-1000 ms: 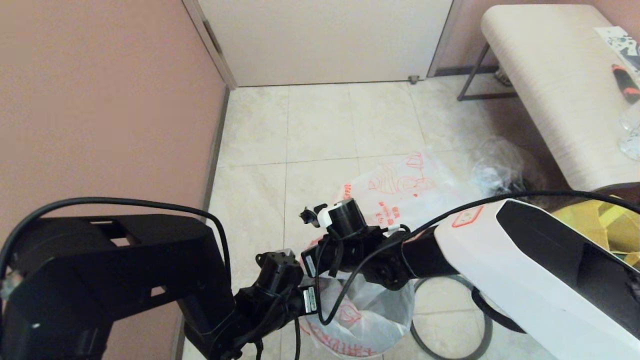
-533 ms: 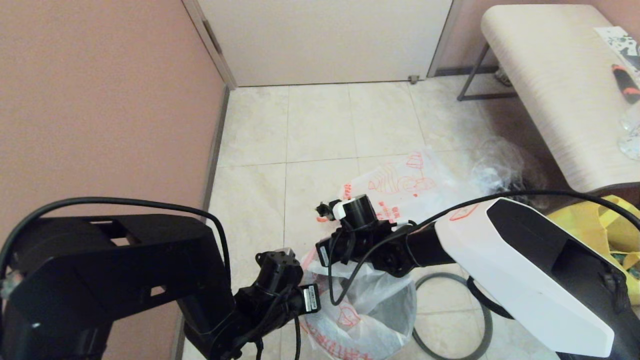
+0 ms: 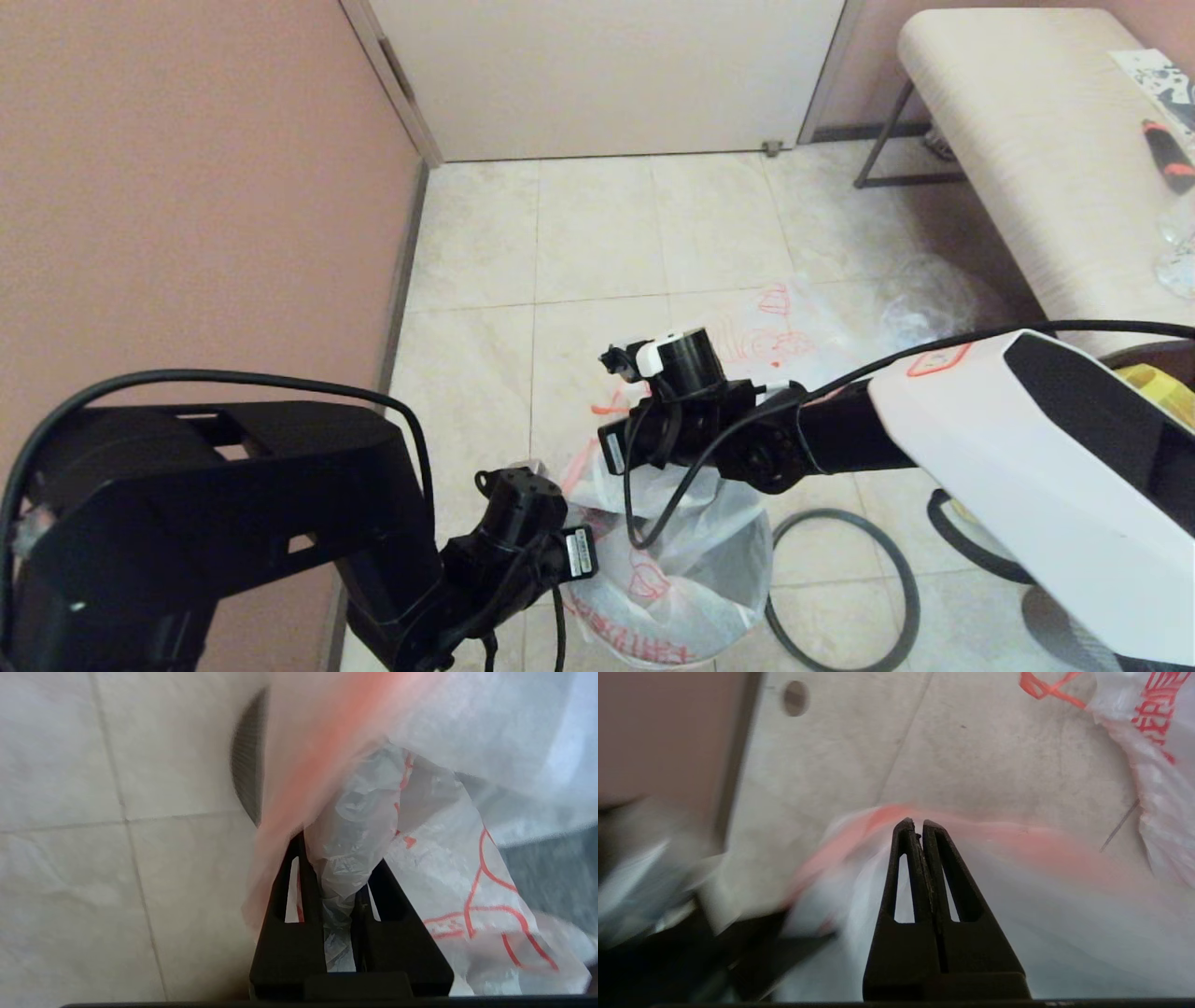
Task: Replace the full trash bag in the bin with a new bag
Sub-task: Put the new garbage bag on the trash can
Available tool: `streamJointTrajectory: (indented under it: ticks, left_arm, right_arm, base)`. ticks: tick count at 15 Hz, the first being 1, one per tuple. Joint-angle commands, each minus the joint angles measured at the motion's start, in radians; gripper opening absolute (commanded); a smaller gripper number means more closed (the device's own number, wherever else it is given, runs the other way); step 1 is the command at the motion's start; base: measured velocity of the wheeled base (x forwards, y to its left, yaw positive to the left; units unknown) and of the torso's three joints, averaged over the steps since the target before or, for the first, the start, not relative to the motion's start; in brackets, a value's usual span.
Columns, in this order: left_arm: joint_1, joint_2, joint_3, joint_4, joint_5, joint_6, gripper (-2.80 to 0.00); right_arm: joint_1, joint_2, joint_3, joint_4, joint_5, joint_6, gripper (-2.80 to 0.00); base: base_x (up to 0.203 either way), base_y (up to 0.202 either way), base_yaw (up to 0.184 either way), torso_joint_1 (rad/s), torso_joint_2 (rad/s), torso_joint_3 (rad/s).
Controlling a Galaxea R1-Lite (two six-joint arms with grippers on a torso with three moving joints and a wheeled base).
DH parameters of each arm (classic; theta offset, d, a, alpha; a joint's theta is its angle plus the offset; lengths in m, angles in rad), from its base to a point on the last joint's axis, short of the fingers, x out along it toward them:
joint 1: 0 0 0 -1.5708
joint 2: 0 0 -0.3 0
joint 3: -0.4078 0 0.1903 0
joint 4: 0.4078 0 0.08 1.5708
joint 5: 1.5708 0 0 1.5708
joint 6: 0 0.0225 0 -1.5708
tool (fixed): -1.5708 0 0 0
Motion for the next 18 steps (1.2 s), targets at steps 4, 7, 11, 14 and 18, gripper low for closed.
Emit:
streamJointTrajectory:
  ticks: [4,7,11,14,18]
  left_arm:
    - [0.005,0.029,-0.01,-0.068,0.048,-0.004,0.0]
    - [-0.002,0.015,0.013,-0.094,0.049,-0.002,0.0]
    - [-0.015,-0.13,0.094,-0.139,0.049,0.017,0.0]
    - [-0.022,-0.306,0.149,-0.111,0.044,0.031,0.0]
    - [-0.048,-0.292,0.153,-0.092,0.04,0.043,-2.8]
  right_arm:
    - [0.008,-0.3,0.27,-0.005,-0.029,0.001,-2.8]
    - [-0.001,-0.395,0.386,-0.005,-0.044,0.007,-2.8]
    - [-0.009,-0.441,0.478,-0.006,-0.127,0.015,-2.8]
    - [-0.022,-0.432,0.494,-0.01,-0.129,0.018,-2.8]
    - [-0.036,-0.387,0.526,-0.087,-0.13,0.043,-2.8]
  base:
    - [0.0,0.0,0.0,0.0,0.0,0.0]
    - [0.0,0.0,0.0,0.0,0.0,0.0]
    - [0.0,0.0,0.0,0.0,0.0,0.0]
    - [0.0,0.0,0.0,0.0,0.0,0.0]
    - [0.0,0.0,0.0,0.0,0.0,0.0]
